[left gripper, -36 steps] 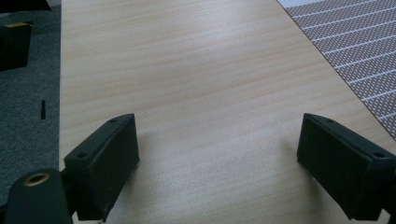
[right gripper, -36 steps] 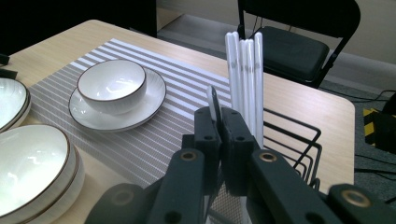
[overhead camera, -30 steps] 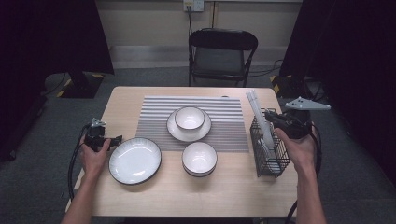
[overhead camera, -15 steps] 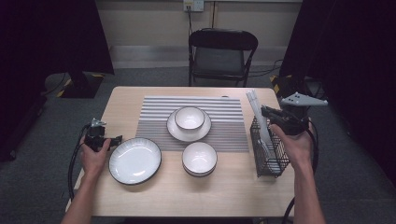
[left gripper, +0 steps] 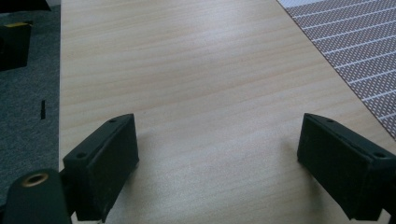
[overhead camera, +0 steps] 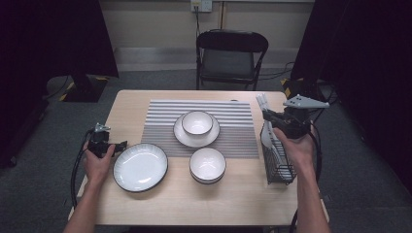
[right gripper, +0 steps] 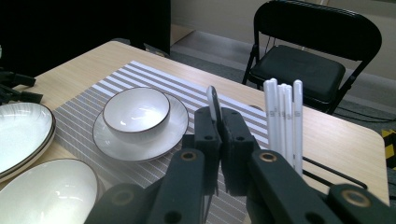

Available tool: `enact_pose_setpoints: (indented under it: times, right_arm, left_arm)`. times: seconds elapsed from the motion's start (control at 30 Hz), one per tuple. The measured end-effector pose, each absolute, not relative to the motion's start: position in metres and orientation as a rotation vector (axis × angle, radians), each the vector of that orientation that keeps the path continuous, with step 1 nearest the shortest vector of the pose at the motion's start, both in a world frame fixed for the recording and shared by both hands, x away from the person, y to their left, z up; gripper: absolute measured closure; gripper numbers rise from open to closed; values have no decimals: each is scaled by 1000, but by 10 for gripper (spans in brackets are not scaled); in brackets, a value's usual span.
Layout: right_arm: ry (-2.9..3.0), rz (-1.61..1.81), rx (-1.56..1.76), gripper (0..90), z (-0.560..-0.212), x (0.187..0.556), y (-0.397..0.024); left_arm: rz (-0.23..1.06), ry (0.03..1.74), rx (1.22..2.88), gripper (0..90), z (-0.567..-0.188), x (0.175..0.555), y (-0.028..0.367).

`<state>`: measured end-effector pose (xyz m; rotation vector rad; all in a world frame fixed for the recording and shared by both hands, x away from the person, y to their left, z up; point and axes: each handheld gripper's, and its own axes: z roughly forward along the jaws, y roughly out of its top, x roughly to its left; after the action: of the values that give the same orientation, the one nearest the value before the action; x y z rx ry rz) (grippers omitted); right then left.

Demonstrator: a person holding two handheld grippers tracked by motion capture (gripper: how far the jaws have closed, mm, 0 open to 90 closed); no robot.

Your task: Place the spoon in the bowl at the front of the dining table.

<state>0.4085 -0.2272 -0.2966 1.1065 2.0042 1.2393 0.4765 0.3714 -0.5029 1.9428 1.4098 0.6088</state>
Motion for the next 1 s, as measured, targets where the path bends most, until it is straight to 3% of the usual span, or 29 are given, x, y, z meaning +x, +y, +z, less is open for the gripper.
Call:
enact_pose_setpoints:
  times: [1.0]
  right_arm:
    - [2036, 1323, 1095, 869, -308, 433, -186]
  left_arm:
    - [610, 1411, 1943, 119, -503, 476, 371]
